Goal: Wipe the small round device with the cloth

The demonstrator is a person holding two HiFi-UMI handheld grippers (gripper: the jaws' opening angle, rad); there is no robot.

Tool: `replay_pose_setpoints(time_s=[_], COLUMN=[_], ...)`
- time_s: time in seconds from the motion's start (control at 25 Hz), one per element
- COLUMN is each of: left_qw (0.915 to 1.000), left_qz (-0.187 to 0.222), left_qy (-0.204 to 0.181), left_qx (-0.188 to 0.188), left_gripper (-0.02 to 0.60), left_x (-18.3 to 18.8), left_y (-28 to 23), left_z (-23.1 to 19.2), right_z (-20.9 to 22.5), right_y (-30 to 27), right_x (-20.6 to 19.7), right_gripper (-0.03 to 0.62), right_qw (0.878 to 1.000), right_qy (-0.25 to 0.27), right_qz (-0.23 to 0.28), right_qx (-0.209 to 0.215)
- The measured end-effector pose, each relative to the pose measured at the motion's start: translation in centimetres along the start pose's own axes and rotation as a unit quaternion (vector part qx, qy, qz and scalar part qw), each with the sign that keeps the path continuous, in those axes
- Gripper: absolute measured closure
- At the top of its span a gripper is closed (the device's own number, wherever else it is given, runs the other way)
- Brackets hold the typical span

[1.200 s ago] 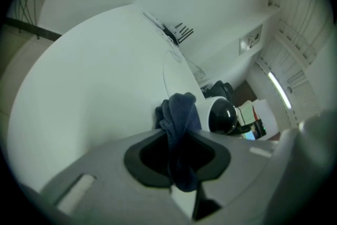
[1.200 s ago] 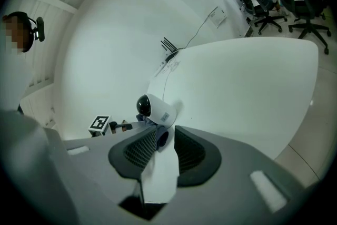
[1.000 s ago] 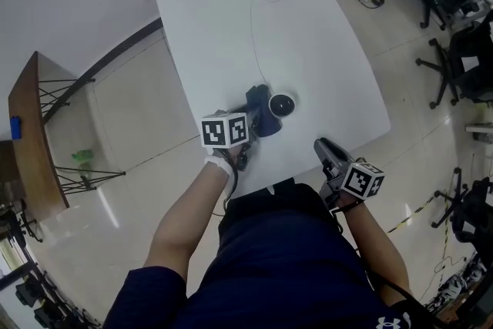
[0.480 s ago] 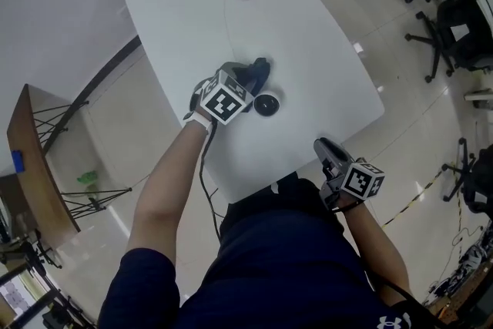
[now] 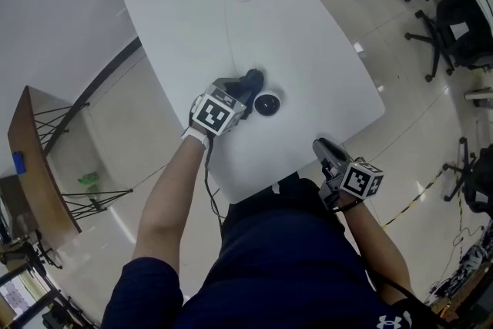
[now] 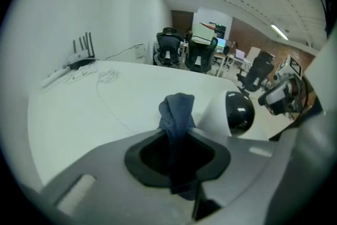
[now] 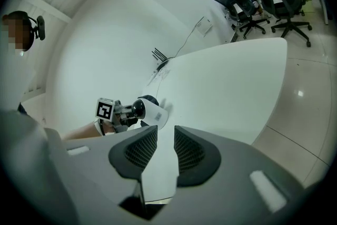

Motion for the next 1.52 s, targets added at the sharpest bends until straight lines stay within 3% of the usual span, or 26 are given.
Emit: replay_pose_setpoints(time_s=[0.08,0.16,0.36,0.6,0.68,0.76,0.84,1.04,1.12,1.28,1.36,1.44,1.52], left_qw=[0.9985,0.9952,0.9819,0.978,0.9737,0.9644,0.9486,0.8961,0.8705,0.8063,0.7832,0.7691,0.7707], left_qz=[0.013,0.016,0.029,0.047,0.075,0.118,0.167,0.257,0.281,0.327,0.341,0.356,0.362], left_qy=[0.053,0.096,0.186,0.2,0.206,0.221,0.239,0.252,0.256,0.285,0.3,0.322,0.335], left_qx=[-0.01,0.003,0.014,-0.037,-0.059,-0.087,-0.123,-0.26,-0.313,-0.402,-0.424,-0.422,-0.403], left_gripper=[0.518,0.518,0.518,0.518,0.518,0.518,0.518,0.519,0.518,0.518,0.518,0.517,0.463], left_x=[-0.9,-1.6,-3.7,-4.0,-3.3,-2.6,-2.0,-0.1,0.3,1.1,1.1,0.9,0.4], left_y=[0.9,2.0,3.7,4.6,5.0,5.3,5.7,6.8,7.3,8.4,8.6,8.6,8.7], left_z=[1.9,3.2,6.7,11.8,12.6,12.8,12.7,13.3,13.8,14.6,15.0,14.9,14.7], right_z=[-0.1,-0.5,-1.9,-3.5,-4.1,-4.9,-5.4,-7.1,-8.1,-9.9,-10.2,-9.7,-8.9], right_y=[-0.4,-1.0,-2.7,-4.4,-5.0,-5.4,-5.6,-5.1,-4.8,-4.2,-4.1,-4.1,-4.3], right_x=[0.0,-0.1,-0.3,-0.9,-1.2,-1.5,-1.8,-2.1,-2.5,-4.1,-4.5,-4.3,-3.9], right_gripper=[0.49,0.49,0.49,0.49,0.487,0.465,0.393,0.266,0.263,0.294,0.348,0.412,0.486], right_qw=[1.0,1.0,0.998,0.995,0.991,0.983,0.973,0.949,0.933,0.901,0.897,0.905,0.918], right_qy=[0.006,0.013,0.033,0.055,0.063,0.063,0.062,0.101,0.122,0.135,0.128,0.109,0.087], right_qz=[-0.01,-0.021,-0.049,-0.076,-0.098,-0.13,-0.162,-0.203,-0.222,-0.258,-0.258,-0.245,-0.227], right_qx=[0.002,0.005,0.017,0.041,0.068,0.111,0.151,0.221,0.256,0.323,0.334,0.329,0.312])
Point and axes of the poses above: the fingertips, and each gripper's own axes: y backward along the fingers, z to its right, x out of its top, the point moved 7 cm from there along y, backward along the fingers, and after that the axes turned 12 degrees about -y, right-handed, at the moved point
